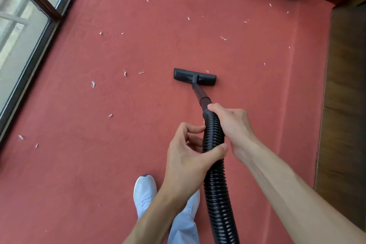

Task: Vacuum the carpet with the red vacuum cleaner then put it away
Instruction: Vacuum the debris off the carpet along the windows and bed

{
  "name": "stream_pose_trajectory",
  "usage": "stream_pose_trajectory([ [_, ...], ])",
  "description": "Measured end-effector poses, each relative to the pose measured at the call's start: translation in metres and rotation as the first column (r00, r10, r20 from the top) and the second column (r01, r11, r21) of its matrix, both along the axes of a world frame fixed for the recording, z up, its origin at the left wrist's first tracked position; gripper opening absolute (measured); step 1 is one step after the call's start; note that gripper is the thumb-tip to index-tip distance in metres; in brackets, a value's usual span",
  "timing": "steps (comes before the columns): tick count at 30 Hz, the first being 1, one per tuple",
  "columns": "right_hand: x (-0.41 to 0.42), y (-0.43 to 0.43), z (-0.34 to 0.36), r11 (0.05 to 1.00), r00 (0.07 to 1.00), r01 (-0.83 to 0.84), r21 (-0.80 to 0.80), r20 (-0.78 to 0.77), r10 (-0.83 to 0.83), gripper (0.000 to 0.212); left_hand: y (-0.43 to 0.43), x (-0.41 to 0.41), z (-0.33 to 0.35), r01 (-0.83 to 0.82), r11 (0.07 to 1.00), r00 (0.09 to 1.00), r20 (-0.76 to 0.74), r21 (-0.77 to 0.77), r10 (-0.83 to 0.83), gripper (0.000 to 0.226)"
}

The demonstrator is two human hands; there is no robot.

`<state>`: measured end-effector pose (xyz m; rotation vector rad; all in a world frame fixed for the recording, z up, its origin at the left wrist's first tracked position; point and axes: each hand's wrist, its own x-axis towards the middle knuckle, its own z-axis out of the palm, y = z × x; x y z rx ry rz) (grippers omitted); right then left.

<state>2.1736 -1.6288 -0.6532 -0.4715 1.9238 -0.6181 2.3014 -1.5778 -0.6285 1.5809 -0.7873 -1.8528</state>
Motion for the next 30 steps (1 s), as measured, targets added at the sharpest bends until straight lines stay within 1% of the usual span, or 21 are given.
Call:
stream_pose_trajectory([
  [2, 0.004, -0.007, -0.006, 0.997, 0.997, 0.078, 0.01, 0.021, -0.078, 0.03, -0.009, -0.003, -0.009, 0.03, 0.999, 0.999, 0.02, 0.032, -0.03, 0.04],
  [4, 0.006, -0.016, -0.018, 0.989, 0.989, 0.147, 0.006, -0.011, -0.146, 0.022, -0.02, -0.008, -0.019, 0.052, 0.996, 0.998, 0.042, 0.067, -0.055, 0.038],
  [7, 0.004, -0.026, -0.03, 0.978, 0.975, 0.208, -0.018, -0.082, -0.209, 0.023, -0.034, -0.013, -0.028, 0.06, 0.994, 0.998, 0.029, 0.093, -0.063, 0.039],
  [9, 0.0, -0.028, -0.026, 0.968, 0.963, 0.249, -0.007, -0.107, -0.249, 0.022, -0.035, -0.013, -0.026, 0.072, 0.995, 0.997, 0.022, 0.066, -0.073, 0.039],
  [11, -0.008, -0.02, -0.021, 0.976, 0.969, 0.217, 0.016, -0.122, -0.214, 0.022, -0.025, -0.013, -0.021, 0.085, 0.995, 0.996, 0.009, 0.043, -0.086, 0.038],
  [14, -0.021, -0.004, -0.018, 0.992, 0.988, 0.124, 0.032, -0.095, -0.121, 0.029, -0.007, -0.017, -0.014, 0.097, 0.994, 0.995, -0.013, 0.045, -0.096, 0.036],
  [17, -0.027, -0.009, -0.025, 0.991, 0.989, 0.134, 0.024, -0.062, -0.132, 0.034, -0.013, -0.026, -0.018, 0.09, 0.994, 0.996, 0.011, 0.06, -0.09, 0.038],
  [22, -0.027, -0.032, -0.038, 0.992, 0.993, 0.121, -0.038, 0.018, -0.12, 0.024, -0.04, -0.032, -0.029, 0.097, 0.995, 0.99, 0.097, 0.021, -0.099, 0.043],
  [25, -0.021, -0.03, -0.03, 0.993, 0.995, 0.096, -0.074, 0.017, -0.095, 0.037, -0.038, -0.026, -0.02, 0.088, 0.996, 0.99, 0.112, -0.022, -0.085, 0.039],
  [27, -0.016, -0.021, -0.015, 0.997, 1.0, 0.026, -0.078, -0.006, -0.027, 0.041, -0.024, -0.017, -0.01, 0.079, 0.995, 0.99, 0.121, -0.066, -0.071, 0.037],
  [30, -0.002, 0.0, 0.009, 0.987, 0.989, -0.145, -0.066, -0.033, 0.144, 0.038, 0.006, 0.004, 0.007, 0.001, 0.993, 0.996, 0.089, -0.12, 0.009, 0.035],
])
